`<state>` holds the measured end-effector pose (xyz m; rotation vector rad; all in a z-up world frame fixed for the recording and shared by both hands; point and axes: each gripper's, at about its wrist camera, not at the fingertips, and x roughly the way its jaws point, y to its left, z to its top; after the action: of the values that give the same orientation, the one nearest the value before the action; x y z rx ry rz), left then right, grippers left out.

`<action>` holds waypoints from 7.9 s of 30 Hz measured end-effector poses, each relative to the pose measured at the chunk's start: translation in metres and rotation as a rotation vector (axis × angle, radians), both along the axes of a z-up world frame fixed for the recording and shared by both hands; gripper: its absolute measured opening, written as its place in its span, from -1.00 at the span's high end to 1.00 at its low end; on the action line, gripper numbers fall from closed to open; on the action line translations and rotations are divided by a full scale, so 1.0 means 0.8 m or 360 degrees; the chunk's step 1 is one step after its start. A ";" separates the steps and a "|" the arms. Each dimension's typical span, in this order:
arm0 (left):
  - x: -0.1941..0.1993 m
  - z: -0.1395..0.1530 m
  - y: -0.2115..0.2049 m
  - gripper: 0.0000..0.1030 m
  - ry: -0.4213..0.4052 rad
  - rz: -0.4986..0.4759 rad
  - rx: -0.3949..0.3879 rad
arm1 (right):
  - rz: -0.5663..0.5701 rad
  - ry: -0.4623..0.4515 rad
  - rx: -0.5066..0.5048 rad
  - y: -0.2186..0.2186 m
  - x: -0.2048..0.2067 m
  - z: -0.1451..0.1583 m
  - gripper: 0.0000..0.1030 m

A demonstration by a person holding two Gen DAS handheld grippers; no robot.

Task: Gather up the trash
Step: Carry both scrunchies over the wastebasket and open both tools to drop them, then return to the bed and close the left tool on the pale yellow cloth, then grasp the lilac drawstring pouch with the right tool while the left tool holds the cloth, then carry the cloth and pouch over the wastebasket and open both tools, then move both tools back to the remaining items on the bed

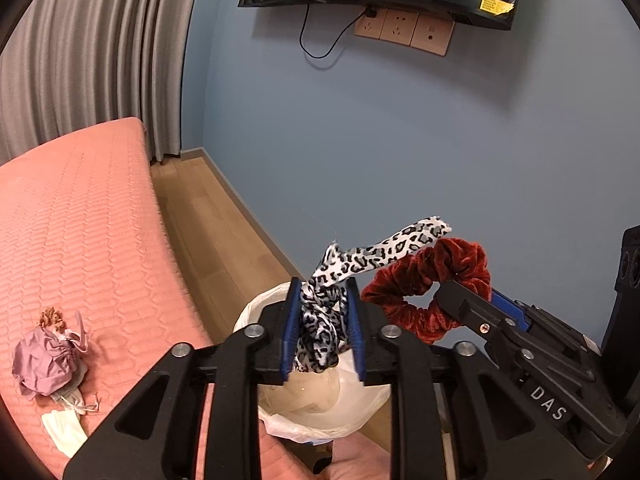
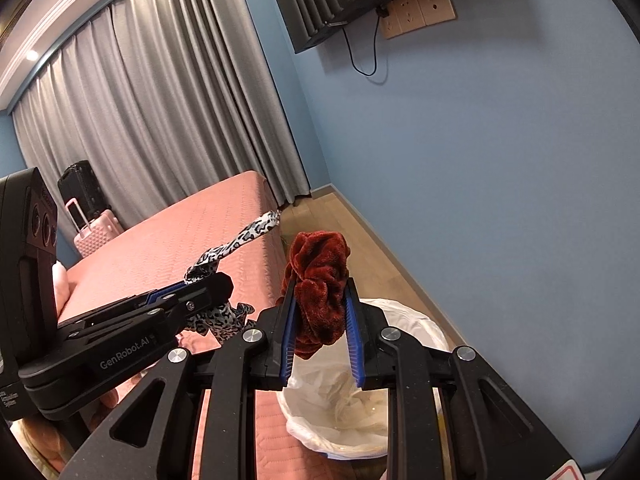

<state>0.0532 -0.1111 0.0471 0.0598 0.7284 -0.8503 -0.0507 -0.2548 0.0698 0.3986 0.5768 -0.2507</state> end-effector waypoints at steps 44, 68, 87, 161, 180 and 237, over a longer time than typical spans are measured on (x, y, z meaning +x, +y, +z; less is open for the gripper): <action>0.034 -0.064 0.182 -0.67 0.0140 0.0658 0.0090 | 0.0324 0.0141 0.0001 0.153 0.035 -0.037 0.30; 0.075 -0.248 0.350 -0.52 0.0650 0.1057 0.0345 | 0.0614 0.0398 0.0057 0.283 0.088 -0.134 0.29; 0.077 -0.185 0.412 0.90 0.0533 0.1082 0.0158 | 0.0769 0.0482 0.0105 0.349 0.178 -0.161 0.29; -0.016 0.043 0.084 0.89 -0.0218 0.0243 0.0056 | 0.0170 -0.0247 0.0030 0.069 0.016 0.080 0.94; -0.018 0.007 0.005 0.79 -0.0044 -0.0021 0.0040 | -0.0022 -0.0133 0.0045 0.017 -0.011 0.026 0.94; 0.040 -0.055 0.201 -0.51 0.0024 0.0713 0.0191 | 0.0393 0.0107 -0.0019 0.199 0.083 -0.047 0.33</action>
<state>0.0853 0.0493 0.0030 -0.0037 0.7690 -0.3798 0.0158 -0.0952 0.0320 0.3045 0.6839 -0.0307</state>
